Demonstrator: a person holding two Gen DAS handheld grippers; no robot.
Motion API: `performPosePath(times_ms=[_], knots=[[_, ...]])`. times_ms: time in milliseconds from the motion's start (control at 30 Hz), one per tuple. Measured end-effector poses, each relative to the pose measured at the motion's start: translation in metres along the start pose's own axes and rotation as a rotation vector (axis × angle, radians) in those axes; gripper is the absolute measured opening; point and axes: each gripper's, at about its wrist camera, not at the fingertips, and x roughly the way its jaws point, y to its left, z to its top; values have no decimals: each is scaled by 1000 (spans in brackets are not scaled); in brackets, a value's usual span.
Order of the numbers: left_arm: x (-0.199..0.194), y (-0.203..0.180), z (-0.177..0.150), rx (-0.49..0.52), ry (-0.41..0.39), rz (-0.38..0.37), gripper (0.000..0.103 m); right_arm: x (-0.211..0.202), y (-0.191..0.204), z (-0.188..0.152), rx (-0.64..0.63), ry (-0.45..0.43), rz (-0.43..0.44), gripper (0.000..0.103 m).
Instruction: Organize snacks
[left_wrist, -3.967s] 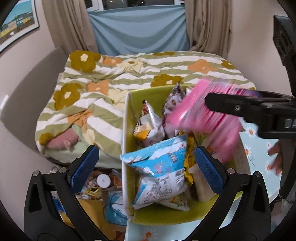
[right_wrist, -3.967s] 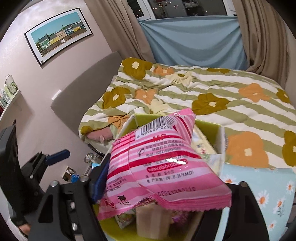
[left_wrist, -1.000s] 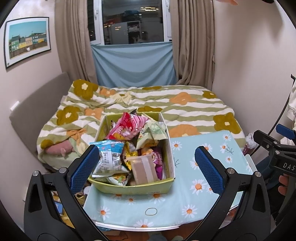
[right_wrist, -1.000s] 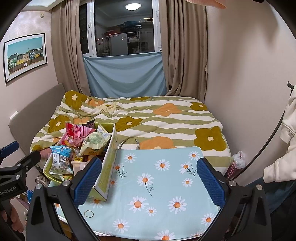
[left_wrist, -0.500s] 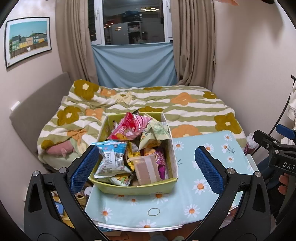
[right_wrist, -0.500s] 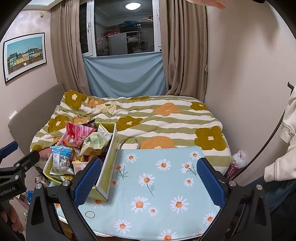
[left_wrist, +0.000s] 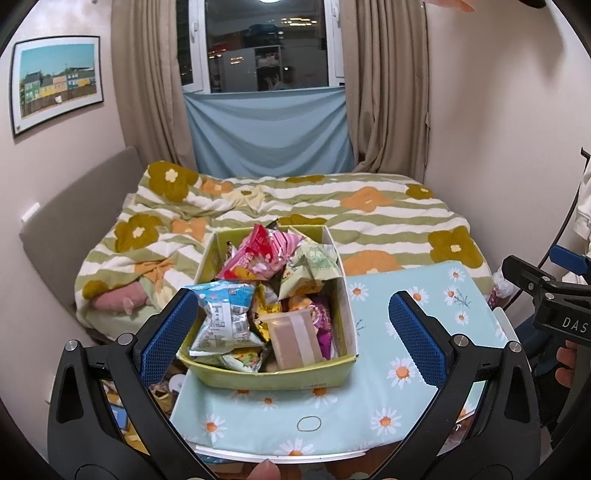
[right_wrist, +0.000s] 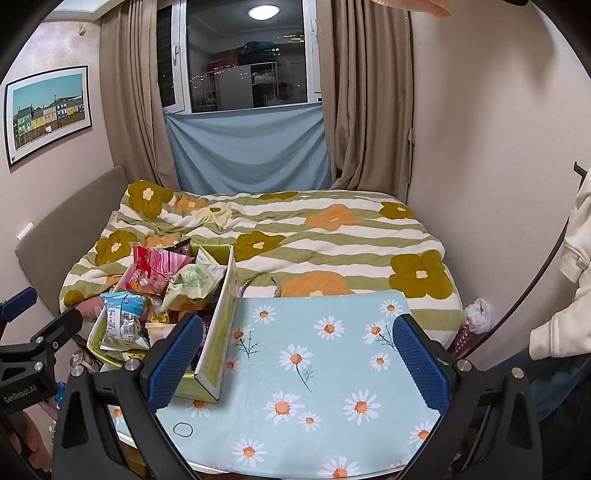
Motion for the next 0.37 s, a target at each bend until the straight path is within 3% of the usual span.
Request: performPosePath(times_ms=[367], knots=[[10,13,1,-21,7,-31,103,1,3,-3,5,11,-7,102]])
